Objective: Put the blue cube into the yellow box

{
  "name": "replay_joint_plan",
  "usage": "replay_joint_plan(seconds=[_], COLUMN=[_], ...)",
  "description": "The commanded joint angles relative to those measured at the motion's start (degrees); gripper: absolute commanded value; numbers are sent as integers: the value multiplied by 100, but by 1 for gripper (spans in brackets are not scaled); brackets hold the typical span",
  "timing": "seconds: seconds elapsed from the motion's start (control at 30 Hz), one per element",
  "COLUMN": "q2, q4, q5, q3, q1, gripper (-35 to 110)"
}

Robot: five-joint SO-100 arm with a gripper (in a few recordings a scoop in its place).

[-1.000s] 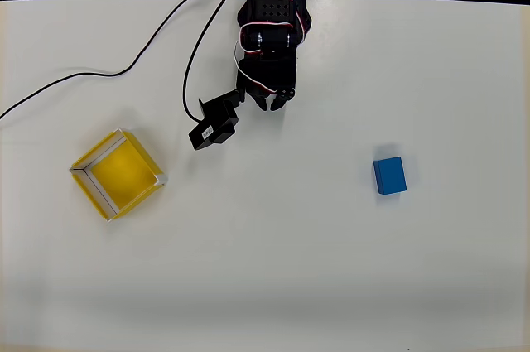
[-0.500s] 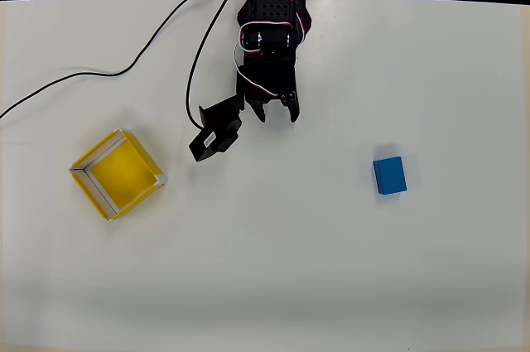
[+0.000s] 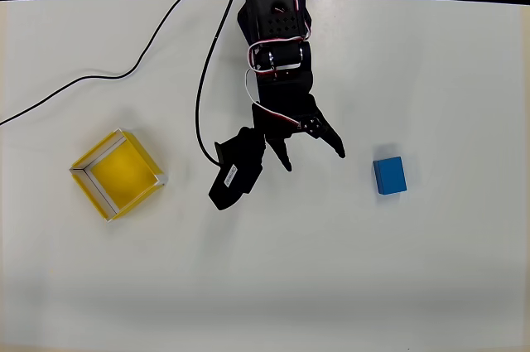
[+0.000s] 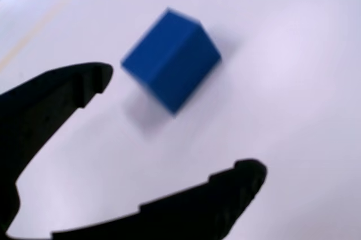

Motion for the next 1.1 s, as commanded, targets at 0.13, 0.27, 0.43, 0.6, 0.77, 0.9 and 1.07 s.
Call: replay_joint_plan(seconds=[0.13, 0.27, 0.43, 0.6, 0.77, 0.9, 1.07], q2=[-2276, -3217, -4210, -4983, -5581, -5950, -6354], q4=[-193, 299, 958, 1477, 1723, 1916, 2074], q5=[773, 1354, 2057, 2496, 2602, 2584, 2619], q3=[-2786, -3753, -4702, -5265, -5572, -5783, -6100], q1=[-712, -1134, -1591, -1881, -2021, -2153, -2355], gripper=[50, 50, 50, 50, 50, 49, 49])
